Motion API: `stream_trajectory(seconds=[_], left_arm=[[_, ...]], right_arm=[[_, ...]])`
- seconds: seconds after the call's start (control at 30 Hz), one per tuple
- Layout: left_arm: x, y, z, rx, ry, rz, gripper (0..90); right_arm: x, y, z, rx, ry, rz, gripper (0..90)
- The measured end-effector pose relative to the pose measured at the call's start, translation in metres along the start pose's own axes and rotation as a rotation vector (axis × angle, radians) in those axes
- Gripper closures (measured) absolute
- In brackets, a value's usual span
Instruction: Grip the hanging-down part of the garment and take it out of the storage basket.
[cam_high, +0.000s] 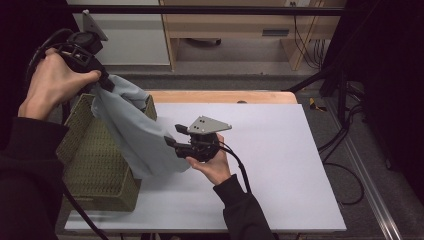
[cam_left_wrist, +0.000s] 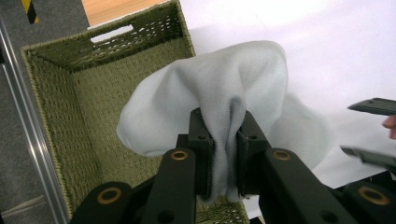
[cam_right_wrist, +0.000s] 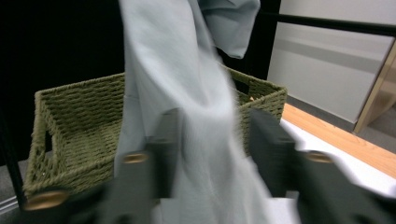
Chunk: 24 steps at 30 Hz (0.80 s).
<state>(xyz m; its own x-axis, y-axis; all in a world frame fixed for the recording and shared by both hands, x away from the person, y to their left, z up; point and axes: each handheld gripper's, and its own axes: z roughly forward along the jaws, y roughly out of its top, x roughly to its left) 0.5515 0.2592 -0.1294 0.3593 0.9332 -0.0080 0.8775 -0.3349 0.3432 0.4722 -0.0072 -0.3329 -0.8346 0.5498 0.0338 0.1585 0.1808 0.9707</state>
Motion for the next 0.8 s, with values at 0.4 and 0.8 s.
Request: stream_trajectory(seconds=[0.4,0.8], left_arm=[[-0.001,0.001,0.004,0.013,0.007,-0.004,79.0],[-0.001,0.003,0.008,0.013,0.003,-0.003,79.0]], right_arm=[[-0.018,-0.002,-0.045,-0.104,-0.12,0.075,14.9],[-0.037,-0.026,-0.11,-0.153,-0.249,0.11,3.3]])
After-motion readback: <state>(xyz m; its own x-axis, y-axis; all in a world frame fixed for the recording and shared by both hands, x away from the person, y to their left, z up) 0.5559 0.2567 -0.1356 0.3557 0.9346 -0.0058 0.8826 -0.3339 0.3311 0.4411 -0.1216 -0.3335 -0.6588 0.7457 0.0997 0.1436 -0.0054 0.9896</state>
